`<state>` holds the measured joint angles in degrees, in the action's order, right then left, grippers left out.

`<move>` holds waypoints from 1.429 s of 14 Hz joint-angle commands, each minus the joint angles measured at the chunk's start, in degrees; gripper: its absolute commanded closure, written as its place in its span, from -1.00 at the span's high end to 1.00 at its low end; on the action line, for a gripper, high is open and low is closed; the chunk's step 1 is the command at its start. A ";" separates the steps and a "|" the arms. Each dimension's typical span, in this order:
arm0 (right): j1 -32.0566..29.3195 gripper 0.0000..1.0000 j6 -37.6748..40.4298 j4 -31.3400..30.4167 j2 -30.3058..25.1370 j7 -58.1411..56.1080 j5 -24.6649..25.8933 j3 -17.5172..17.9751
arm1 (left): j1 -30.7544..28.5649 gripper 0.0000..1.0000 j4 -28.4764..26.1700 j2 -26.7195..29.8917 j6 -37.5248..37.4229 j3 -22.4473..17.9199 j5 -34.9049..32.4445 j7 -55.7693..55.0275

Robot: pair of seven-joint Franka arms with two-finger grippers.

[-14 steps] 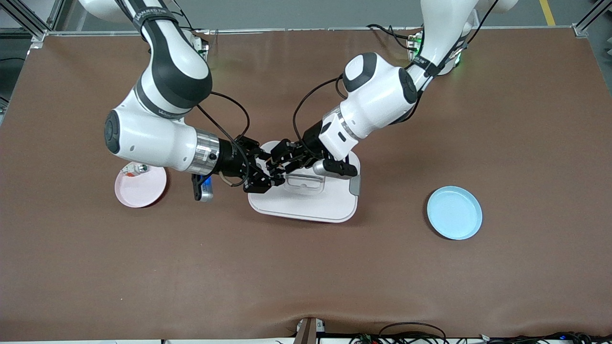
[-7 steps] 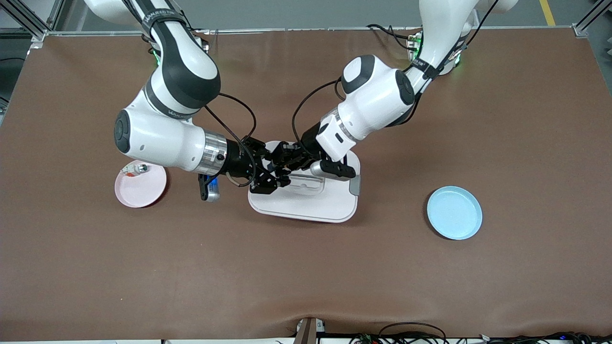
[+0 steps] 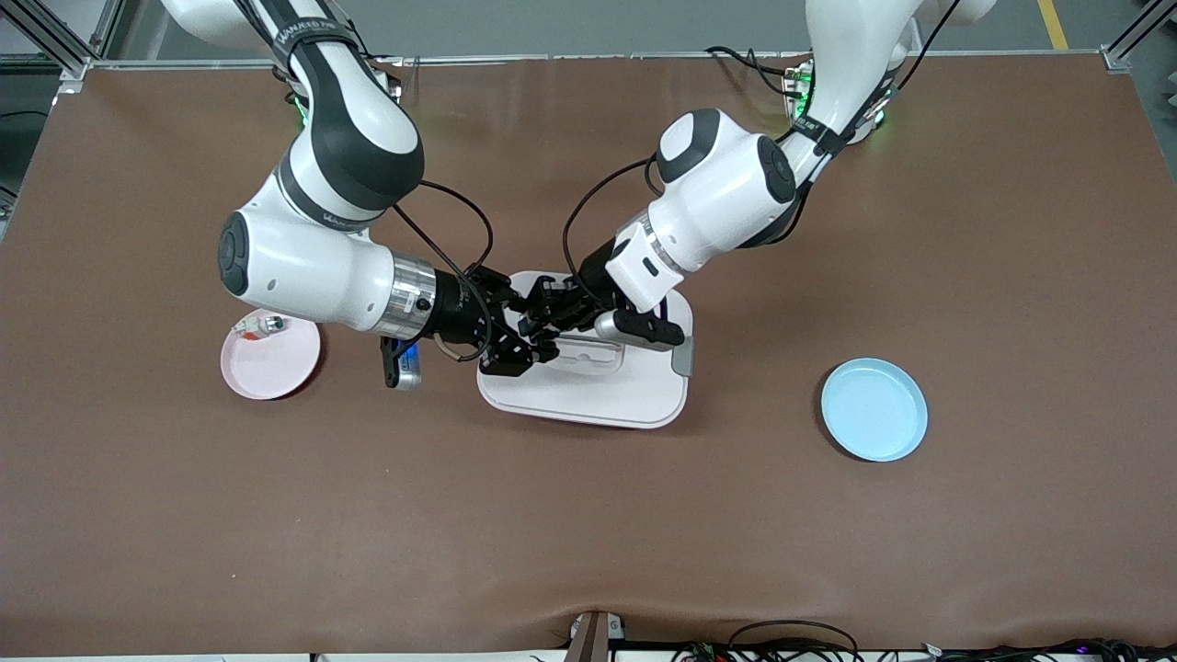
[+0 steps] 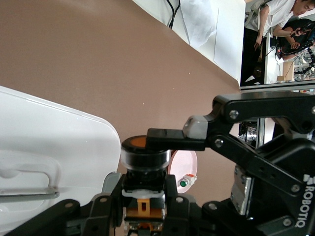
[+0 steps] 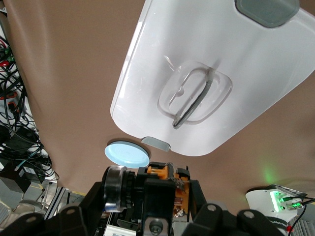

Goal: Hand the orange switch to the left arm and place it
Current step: 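Grasp the switch with the left gripper above the white box, then open the right gripper while the left gripper pulls the switch away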

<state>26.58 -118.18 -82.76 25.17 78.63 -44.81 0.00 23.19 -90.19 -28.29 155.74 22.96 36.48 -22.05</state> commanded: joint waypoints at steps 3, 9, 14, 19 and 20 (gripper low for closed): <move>0.75 1.00 0.23 1.90 1.73 1.35 0.16 -0.44 | -1.22 -1.00 1.15 -0.10 -1.74 -0.63 -5.45 -0.45; -0.38 1.00 1.19 1.99 1.55 -1.28 8.58 -0.44 | -6.57 -1.00 1.15 1.39 -11.39 -0.72 -14.05 -0.45; -3.71 1.00 9.71 3.83 1.20 -13.91 18.52 -0.62 | -12.73 -1.00 2.99 4.30 -30.90 -0.55 -28.90 1.03; -11.53 1.00 18.84 3.48 -0.55 -32.98 20.46 -0.71 | -19.66 -1.00 3.00 5.61 -41.28 -0.55 -34.81 16.55; -12.94 1.00 20.77 3.57 -1.08 -37.28 22.64 -0.71 | -21.42 -1.00 2.74 5.70 -43.13 -0.55 -34.81 21.12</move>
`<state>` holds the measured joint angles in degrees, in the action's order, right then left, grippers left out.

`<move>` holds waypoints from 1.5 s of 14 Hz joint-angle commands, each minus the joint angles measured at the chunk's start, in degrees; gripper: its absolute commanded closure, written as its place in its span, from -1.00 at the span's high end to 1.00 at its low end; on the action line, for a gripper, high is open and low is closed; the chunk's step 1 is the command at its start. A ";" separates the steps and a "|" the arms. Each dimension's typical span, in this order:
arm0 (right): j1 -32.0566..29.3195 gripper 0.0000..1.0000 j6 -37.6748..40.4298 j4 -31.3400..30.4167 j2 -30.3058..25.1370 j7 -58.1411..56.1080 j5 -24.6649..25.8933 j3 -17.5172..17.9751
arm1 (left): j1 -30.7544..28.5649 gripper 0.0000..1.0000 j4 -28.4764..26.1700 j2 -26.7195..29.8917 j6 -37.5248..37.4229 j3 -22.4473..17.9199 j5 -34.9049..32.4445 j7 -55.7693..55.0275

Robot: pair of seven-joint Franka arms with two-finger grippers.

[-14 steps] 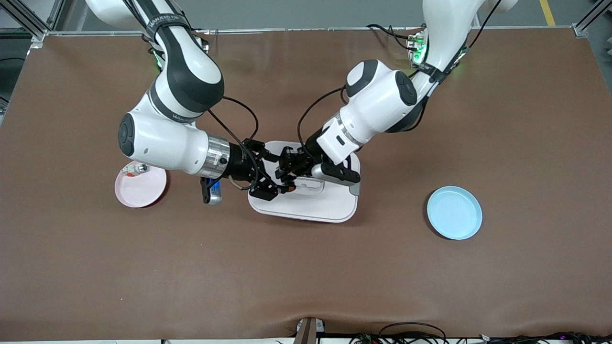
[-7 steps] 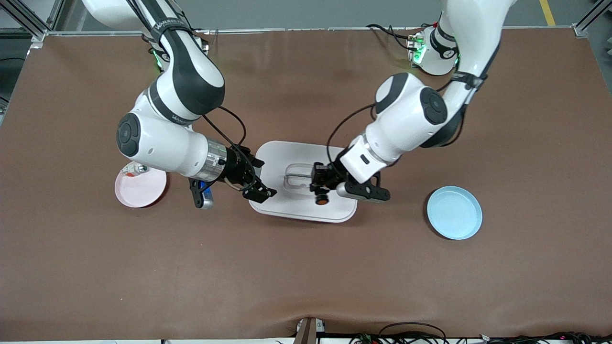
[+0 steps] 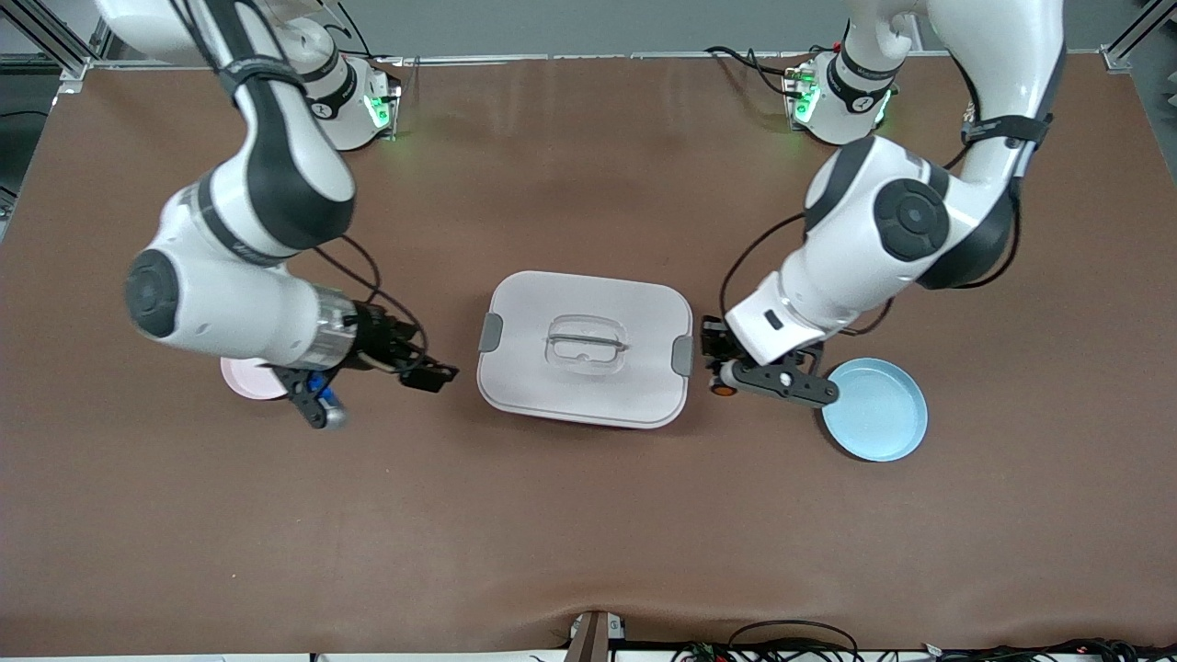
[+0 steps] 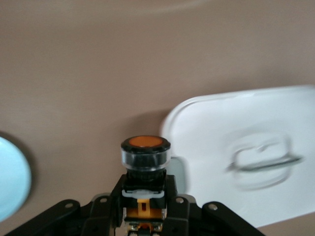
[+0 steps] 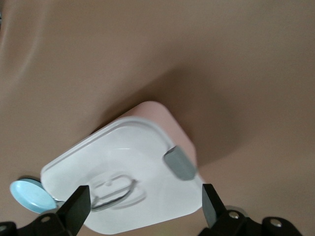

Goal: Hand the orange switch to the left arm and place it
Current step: 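Carry the switch with the left gripper down onto the light-blue plate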

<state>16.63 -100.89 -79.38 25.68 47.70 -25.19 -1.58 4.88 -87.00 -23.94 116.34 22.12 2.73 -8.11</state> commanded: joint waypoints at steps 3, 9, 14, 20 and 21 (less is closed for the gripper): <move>-6.16 1.00 8.93 0.37 -3.00 -18.74 10.93 0.88 | -6.45 -1.00 -0.80 0.56 -4.45 0.21 -2.37 16.78; -11.09 1.00 15.01 0.37 -5.63 -36.43 18.14 0.88 | -14.27 -1.00 -3.35 -0.57 -4.63 0.21 -6.23 43.40; -11.88 1.00 17.74 0.46 -6.52 -46.62 24.73 0.79 | -17.88 -1.00 -4.58 -3.74 -0.42 0.21 -11.86 62.13; -14.43 1.00 20.47 0.46 -9.50 -47.61 24.66 0.88 | -21.31 -1.00 -13.27 -5.15 12.40 0.21 -12.92 74.37; -14.52 1.00 20.55 0.28 -9.94 -47.61 24.75 0.88 | -21.32 -1.00 -14.42 -5.15 14.16 0.21 -13.27 76.20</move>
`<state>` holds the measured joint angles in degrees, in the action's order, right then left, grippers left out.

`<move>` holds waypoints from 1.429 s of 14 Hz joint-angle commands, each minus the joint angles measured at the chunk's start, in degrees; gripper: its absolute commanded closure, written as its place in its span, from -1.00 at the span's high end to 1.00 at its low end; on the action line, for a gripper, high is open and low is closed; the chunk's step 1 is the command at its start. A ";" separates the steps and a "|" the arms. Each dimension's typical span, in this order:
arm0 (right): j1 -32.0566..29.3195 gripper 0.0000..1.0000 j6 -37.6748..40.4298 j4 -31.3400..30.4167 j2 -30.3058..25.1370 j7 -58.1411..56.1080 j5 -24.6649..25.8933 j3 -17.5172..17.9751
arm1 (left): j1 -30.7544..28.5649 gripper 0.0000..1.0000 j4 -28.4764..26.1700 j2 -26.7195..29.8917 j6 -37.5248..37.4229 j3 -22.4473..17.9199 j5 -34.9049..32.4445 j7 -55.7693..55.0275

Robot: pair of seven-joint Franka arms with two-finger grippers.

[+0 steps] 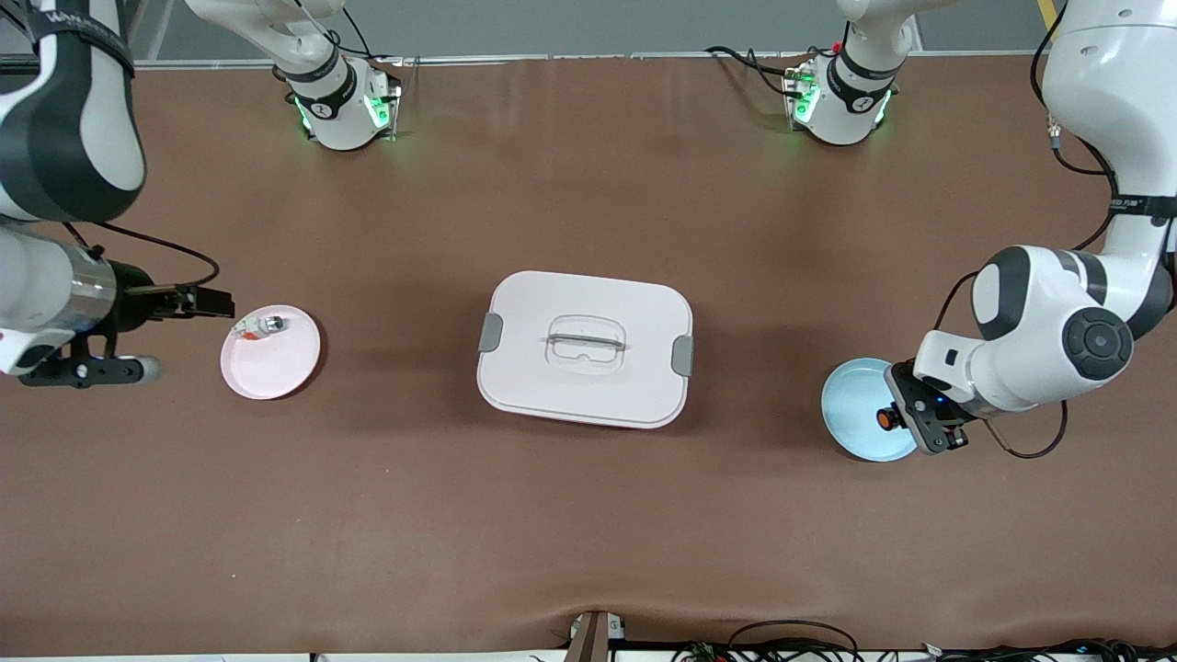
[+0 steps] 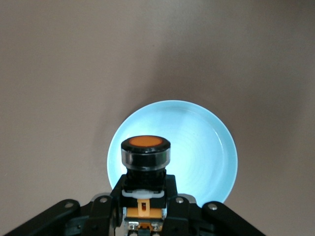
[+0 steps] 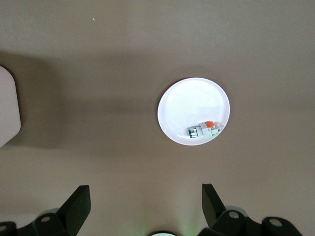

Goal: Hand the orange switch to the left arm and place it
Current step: 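Carry the switch with the left gripper down onto the light-blue plate, then open the left gripper and release the switch on the plate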

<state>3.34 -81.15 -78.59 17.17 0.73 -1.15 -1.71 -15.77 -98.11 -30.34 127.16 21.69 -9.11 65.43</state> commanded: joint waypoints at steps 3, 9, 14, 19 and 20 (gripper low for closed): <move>-1.84 1.00 1.17 -0.51 -1.44 -0.64 0.18 1.10 | -1.37 -1.00 -5.77 0.64 5.91 0.63 -4.42 6.45; -2.02 1.00 1.25 -0.51 -1.44 -1.43 0.79 1.01 | -3.74 -1.00 -13.14 0.55 14.76 0.72 -9.79 9.53; -3.34 1.00 2.74 -0.43 -1.53 -1.43 0.71 1.10 | -3.92 -1.00 -15.00 -2.17 21.37 0.63 -11.54 11.12; -3.07 1.00 2.75 0.27 -1.53 -0.73 1.24 1.01 | -3.92 -1.00 -15.00 -3.93 23.13 0.63 -16.03 11.12; -3.33 1.00 2.84 1.15 -1.53 -0.64 1.06 1.01 | -3.92 -1.00 -15.00 -4.11 23.22 0.63 -16.12 11.12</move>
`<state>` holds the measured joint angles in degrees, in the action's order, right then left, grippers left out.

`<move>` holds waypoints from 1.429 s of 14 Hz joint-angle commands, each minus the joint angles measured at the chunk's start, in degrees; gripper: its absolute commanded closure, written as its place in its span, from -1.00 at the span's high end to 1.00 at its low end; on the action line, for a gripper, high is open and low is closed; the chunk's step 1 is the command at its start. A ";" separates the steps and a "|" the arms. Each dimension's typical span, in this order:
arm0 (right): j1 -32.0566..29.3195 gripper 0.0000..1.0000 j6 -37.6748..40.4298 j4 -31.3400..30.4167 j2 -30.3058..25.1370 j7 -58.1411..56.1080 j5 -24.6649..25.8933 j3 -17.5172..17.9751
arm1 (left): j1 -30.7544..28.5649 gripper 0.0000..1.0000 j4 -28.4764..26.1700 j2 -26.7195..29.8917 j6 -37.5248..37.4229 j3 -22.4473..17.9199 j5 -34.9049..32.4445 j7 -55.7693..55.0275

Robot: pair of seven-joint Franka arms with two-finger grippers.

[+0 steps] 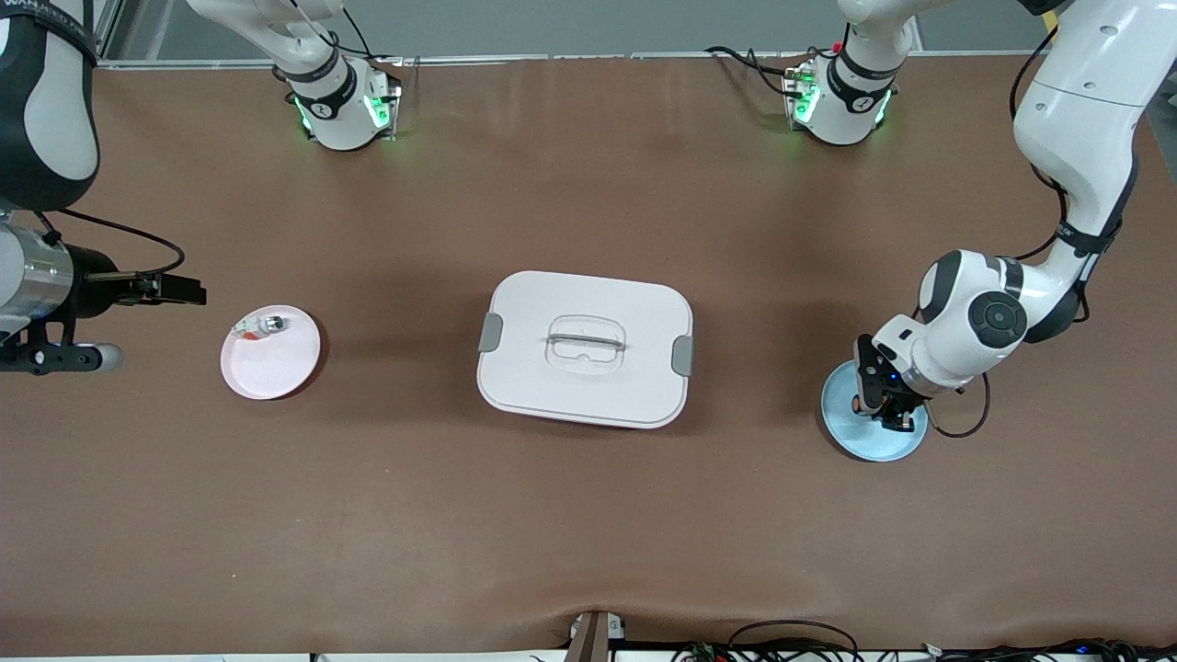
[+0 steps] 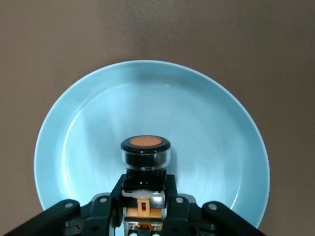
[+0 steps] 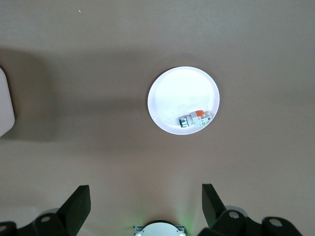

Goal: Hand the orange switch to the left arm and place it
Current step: 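Open the left gripper and release the switch on the plate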

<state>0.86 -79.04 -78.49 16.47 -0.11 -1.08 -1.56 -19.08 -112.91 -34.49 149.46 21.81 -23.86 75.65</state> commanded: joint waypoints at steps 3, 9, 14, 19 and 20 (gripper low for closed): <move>-1.56 1.00 0.81 2.20 -1.09 0.19 0.90 0.77 | -0.52 -0.61 -0.21 -0.76 2.24 0.51 -1.28 0.90; -3.67 1.00 1.43 1.77 -5.12 0.11 -0.15 1.03 | -2.36 1.00 0.67 3.09 0.93 1.04 0.12 -1.55; -3.41 1.00 -1.64 -3.84 -9.51 -0.33 0.46 1.21 | -2.19 1.00 7.86 9.07 -12.49 1.21 11.62 -7.43; -3.41 1.00 -2.53 -4.91 -11.11 -0.51 0.46 1.30 | -2.01 1.00 18.83 13.65 -29.45 1.21 16.99 -24.80; -3.50 1.00 -2.26 -5.00 -11.11 -0.51 0.37 1.21 | -2.10 1.00 21.56 13.83 -33.31 1.21 18.39 -29.03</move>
<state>-1.87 -80.60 -81.06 7.46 -0.18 -1.09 -1.08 -21.00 -96.18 -21.40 122.77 22.73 -7.98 53.09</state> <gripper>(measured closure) 0.000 0.000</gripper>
